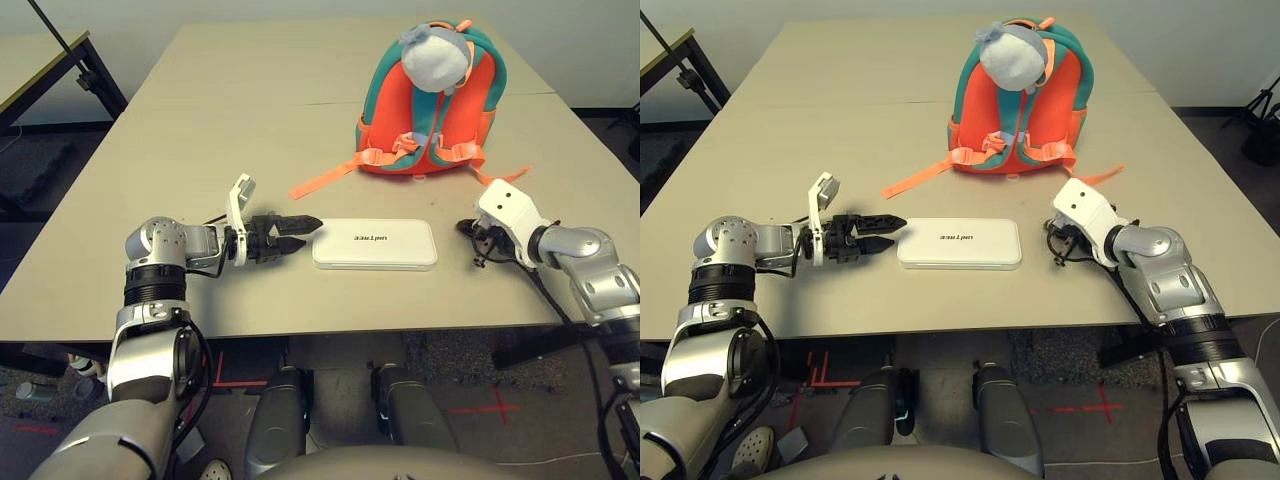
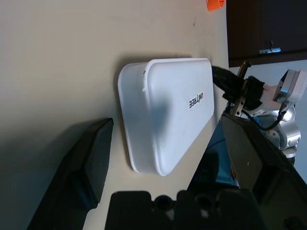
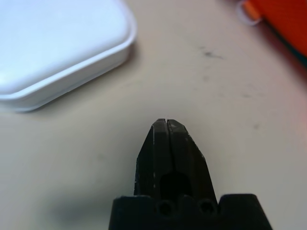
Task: Put the pencil case into the backpack and zip it.
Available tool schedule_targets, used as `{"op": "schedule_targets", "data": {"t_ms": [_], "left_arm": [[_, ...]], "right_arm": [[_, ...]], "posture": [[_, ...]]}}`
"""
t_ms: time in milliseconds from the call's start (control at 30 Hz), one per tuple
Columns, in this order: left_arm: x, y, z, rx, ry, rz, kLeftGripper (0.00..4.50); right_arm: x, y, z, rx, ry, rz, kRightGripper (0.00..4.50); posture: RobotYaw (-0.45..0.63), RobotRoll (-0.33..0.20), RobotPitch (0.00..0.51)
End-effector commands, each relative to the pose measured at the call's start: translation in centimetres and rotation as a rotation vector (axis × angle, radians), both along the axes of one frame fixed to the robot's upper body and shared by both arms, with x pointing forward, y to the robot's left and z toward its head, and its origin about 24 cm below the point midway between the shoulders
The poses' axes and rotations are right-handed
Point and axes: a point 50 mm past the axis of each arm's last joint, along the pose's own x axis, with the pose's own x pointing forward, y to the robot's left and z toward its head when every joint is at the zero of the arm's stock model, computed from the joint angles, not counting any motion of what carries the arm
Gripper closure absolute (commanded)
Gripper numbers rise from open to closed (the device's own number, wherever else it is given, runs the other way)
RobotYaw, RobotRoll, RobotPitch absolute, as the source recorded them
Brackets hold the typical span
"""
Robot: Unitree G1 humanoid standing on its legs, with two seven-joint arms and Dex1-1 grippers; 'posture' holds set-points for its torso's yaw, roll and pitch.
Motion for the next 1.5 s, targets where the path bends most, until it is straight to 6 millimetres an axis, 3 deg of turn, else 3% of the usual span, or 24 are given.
{"op": "schedule_targets", "data": {"t_ms": [33,833,1267,1500], "left_arm": [[0.0,-0.5,-0.4,0.015,0.026,-0.020,0.00],[-0.1,-1.3,-0.6,0.014,0.026,-0.049,0.00],[0.1,-1.4,-0.7,0.007,0.002,-0.031,0.00],[0.5,-0.9,-0.5,0.023,-0.021,0.006,2.46]], "right_arm": [[-0.7,0.7,-0.3,-0.010,0.062,0.046,4.48],[-0.5,6.9,0.7,0.141,0.062,0.184,4.48],[-0.2,7.8,0.4,0.163,0.041,0.193,4.48],[0.0,7.7,0.1,0.144,0.028,0.188,4.50]], "posture": [[-0.08,0.000,0.113],[-0.08,0.000,0.113],[-0.08,0.000,0.114],[-0.08,0.000,0.115]]}}
